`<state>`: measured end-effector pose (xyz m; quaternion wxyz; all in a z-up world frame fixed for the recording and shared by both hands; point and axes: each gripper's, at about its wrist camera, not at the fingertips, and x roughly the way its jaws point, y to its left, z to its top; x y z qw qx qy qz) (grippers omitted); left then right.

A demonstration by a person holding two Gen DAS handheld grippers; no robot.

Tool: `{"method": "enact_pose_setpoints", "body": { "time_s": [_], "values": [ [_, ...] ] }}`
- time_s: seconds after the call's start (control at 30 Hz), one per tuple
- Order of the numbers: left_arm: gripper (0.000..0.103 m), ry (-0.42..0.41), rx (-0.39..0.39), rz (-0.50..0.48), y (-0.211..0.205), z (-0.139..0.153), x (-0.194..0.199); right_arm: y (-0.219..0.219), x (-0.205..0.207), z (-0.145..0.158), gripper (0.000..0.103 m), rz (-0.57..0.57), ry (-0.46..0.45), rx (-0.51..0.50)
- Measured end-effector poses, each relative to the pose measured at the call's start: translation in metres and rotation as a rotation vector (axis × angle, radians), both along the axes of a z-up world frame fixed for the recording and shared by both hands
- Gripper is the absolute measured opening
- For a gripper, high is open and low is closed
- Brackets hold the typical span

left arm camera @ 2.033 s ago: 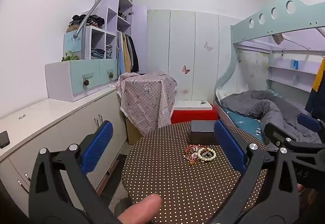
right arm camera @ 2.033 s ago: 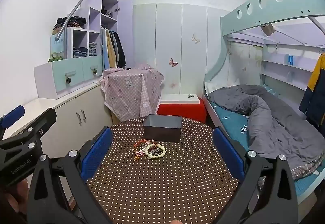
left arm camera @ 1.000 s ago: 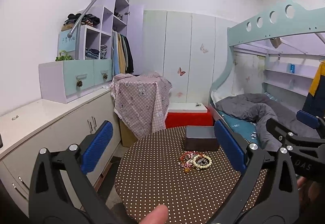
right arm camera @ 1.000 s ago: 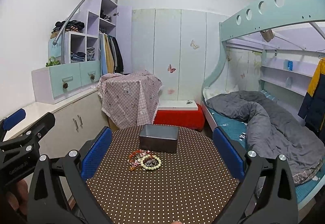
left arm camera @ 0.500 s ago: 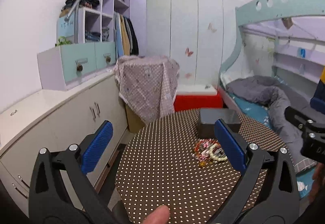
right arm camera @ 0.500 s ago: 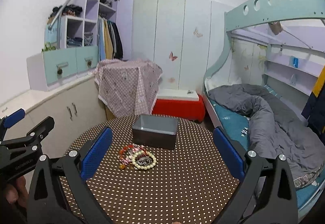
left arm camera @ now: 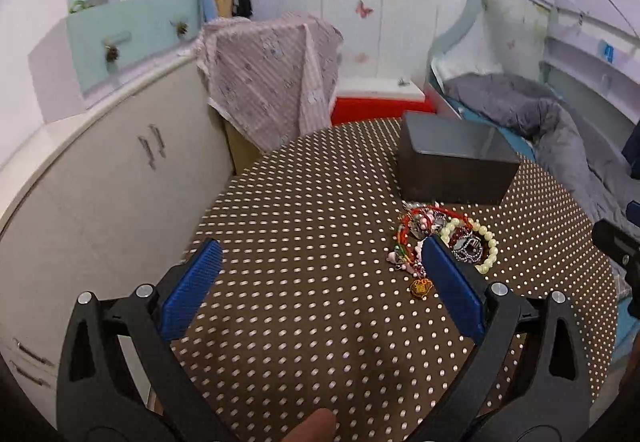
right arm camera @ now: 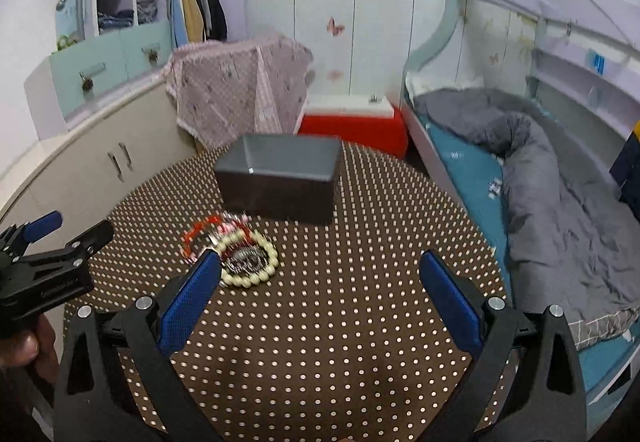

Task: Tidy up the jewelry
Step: 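Reach into the jewelry pile and grasp the red string bracelet with the left gripper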

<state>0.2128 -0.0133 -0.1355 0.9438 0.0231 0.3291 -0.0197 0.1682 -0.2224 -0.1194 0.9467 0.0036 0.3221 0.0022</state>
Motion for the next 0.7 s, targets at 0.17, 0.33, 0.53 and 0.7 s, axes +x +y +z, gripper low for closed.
{"method": "enact_pose_setpoints", "body": {
  "time_s": [0.17, 0.33, 0.53, 0.7],
  "values": [
    [0.098, 0.053, 0.030, -0.044, -0.017, -0.016, 0.031, -0.009, 0.014, -0.017, 0.095, -0.006, 0.062, 0.010],
    [0.098, 0.120, 0.071, -0.080, -0.029, -0.038, 0.058, -0.011, 0.025, -0.030, 0.095, 0.006, 0.112, 0.008],
    [0.078, 0.190, 0.082, -0.134, -0.040, -0.056, 0.079, -0.014, 0.038, -0.041, 0.095, 0.015, 0.148, 0.020],
    [0.022, 0.236, 0.021, -0.208, -0.041, -0.061, 0.089, -0.015, 0.047, -0.044, 0.095, 0.034, 0.164, 0.032]
  ]
}}
